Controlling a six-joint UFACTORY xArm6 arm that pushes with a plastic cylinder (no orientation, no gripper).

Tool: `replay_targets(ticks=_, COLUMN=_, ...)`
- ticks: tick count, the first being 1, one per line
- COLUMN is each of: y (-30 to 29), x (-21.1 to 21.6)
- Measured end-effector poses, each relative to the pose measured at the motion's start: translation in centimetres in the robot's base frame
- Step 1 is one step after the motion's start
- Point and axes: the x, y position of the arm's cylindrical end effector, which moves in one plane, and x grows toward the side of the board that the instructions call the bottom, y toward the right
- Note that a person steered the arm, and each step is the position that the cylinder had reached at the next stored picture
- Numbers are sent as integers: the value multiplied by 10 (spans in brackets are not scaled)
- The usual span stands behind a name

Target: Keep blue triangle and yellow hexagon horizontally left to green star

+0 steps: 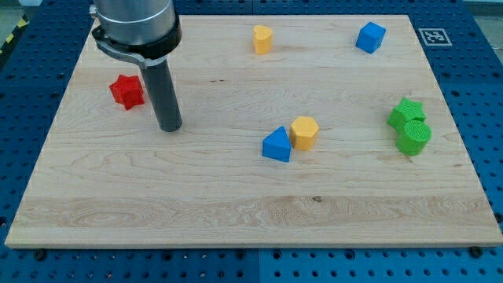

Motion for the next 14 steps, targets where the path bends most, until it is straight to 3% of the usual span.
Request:
replay_targets(ticks=5, y=11, x=-2)
replay_targets(ticks=6, y=53, x=-25)
replay_targets(ticks=8, y=64, x=-30)
replay_targets(ticks=10, y=131, x=-99)
replay_targets(ticks=14, y=133, x=-99)
